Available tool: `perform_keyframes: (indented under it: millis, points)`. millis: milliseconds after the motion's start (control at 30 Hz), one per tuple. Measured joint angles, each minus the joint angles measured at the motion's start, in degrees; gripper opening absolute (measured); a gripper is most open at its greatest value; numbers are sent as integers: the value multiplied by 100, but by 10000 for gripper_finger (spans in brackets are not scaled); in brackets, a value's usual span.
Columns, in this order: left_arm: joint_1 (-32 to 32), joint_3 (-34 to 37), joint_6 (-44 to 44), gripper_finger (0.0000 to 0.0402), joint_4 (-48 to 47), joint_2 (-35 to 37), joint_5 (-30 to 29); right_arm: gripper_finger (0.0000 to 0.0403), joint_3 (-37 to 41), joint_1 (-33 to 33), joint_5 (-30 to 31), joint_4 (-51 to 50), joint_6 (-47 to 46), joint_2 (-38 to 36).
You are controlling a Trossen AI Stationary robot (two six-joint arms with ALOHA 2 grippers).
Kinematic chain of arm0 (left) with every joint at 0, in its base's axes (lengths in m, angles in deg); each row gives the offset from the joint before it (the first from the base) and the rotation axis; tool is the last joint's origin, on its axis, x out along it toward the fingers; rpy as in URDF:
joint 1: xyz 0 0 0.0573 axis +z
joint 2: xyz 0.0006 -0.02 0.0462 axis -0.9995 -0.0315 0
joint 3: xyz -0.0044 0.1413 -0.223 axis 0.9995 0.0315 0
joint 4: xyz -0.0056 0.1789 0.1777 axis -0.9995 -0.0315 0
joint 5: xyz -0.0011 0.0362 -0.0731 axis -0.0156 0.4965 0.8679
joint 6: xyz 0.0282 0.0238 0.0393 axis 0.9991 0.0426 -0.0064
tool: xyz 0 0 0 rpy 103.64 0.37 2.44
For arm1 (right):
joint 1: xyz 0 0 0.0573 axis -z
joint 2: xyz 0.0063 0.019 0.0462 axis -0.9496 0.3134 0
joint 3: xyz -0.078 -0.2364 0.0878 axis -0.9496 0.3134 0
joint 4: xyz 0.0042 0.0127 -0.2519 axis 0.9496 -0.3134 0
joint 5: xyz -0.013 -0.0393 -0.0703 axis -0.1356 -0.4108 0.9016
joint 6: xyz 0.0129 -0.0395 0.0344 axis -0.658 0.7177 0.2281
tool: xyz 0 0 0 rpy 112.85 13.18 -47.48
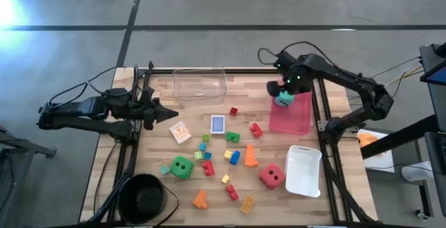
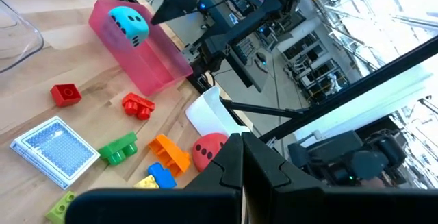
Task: Pick & Place Toys
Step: Put the red game piece into the white bin
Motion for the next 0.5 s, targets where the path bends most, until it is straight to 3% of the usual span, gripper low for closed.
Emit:
perform_keyframes:
  millis: [300, 500]
  points:
    - [0, 0, 0, 2, -4, 0, 1, 400, 96, -933, -340, 479, 844, 5]
    - [0, 0, -1, 2, -7, 0, 1, 400, 155, -1495, -338, 1099, 821, 7]
